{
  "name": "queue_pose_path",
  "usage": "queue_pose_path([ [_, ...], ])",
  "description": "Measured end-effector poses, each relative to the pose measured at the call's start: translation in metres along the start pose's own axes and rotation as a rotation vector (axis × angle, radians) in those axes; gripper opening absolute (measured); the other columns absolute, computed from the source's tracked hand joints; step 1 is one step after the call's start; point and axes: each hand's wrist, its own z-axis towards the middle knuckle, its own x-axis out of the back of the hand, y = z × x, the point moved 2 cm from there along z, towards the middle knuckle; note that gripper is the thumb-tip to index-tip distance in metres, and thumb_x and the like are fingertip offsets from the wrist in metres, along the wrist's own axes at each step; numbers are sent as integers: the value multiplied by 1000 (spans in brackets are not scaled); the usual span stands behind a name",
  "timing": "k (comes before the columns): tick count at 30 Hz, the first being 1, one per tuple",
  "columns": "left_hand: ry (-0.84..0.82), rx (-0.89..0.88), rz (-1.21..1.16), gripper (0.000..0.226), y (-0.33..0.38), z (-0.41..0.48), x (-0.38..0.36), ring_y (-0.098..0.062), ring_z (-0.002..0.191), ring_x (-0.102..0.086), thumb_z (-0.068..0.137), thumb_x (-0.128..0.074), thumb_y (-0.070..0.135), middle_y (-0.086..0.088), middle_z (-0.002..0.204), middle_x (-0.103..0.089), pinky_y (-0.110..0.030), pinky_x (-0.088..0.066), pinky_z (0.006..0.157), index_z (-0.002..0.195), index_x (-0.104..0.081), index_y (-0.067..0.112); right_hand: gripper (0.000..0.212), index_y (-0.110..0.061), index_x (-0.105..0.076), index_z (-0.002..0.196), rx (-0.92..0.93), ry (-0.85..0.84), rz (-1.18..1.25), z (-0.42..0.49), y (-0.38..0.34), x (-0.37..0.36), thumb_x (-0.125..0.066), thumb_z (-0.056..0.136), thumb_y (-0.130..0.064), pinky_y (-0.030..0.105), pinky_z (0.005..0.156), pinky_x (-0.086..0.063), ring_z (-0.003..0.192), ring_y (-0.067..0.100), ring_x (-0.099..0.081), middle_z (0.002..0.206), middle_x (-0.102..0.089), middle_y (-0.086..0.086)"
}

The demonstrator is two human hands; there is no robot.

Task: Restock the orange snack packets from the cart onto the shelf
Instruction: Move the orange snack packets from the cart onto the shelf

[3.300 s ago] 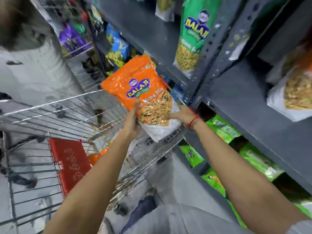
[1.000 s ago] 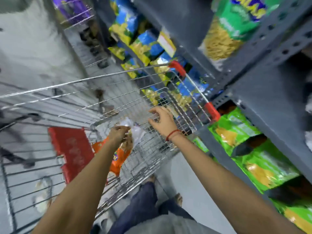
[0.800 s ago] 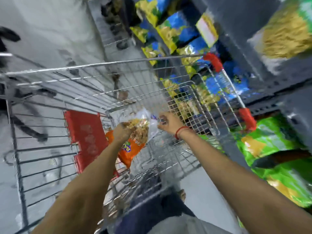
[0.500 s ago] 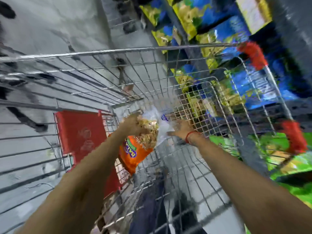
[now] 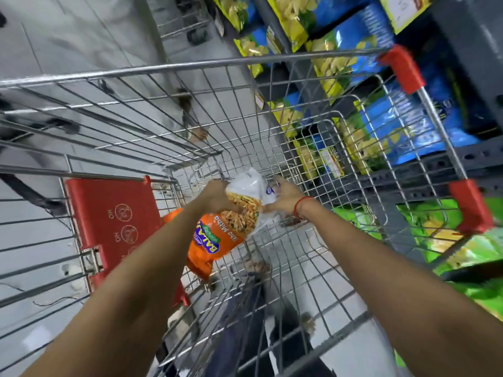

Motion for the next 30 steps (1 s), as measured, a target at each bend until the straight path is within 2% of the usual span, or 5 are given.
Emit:
queue_pose_path([
  [7,31,-318,355,62,104,-44,3,-34,95,-65,53,-83,33,-17,104,-71,-35,-51,78,107,-65,9,108,-14,-24,142,273,10,-700,-61,-28,47,-85,56,-33,44,111,-35,136,32,-33,151,-27,14],
  [15,200,-495,638,47,200,-106,32,-32,107,-60,67,-73,28,-16,111,-67,-41,-45,93,110,-62,12,36,-9,-62,93,306,456,-452,-162,-27,92,-76,68,-31,37,75,-49,95,36,-63,103,-67,22],
  [21,968,-551,-508,58,205,-202,25,-31,111,-51,68,-77,24,-23,117,-55,-30,-37,99,117,-53,4,31,-20,-55,65,326,661,45,-242,-9,140,-85,60,-27,25,55,-39,82,21,-55,84,-61,14],
  [25,486,-197,-1082,70,226,-222,-18,-30,129,-44,80,-64,45,-13,140,-47,-44,-40,102,135,-39,10,21,-12,-64,72,406,698,421,-298,22,153,-82,62,-8,17,50,-41,66,13,-55,71,-63,2],
  [30,-1,-523,-1262,68,292,-251,-45,-25,116,-58,76,-64,49,-11,131,-58,-41,-50,95,131,-49,12,39,6,-63,104,495,625,703,-351,69,135,-75,67,10,11,52,-49,57,-3,-61,67,-72,-10],
])
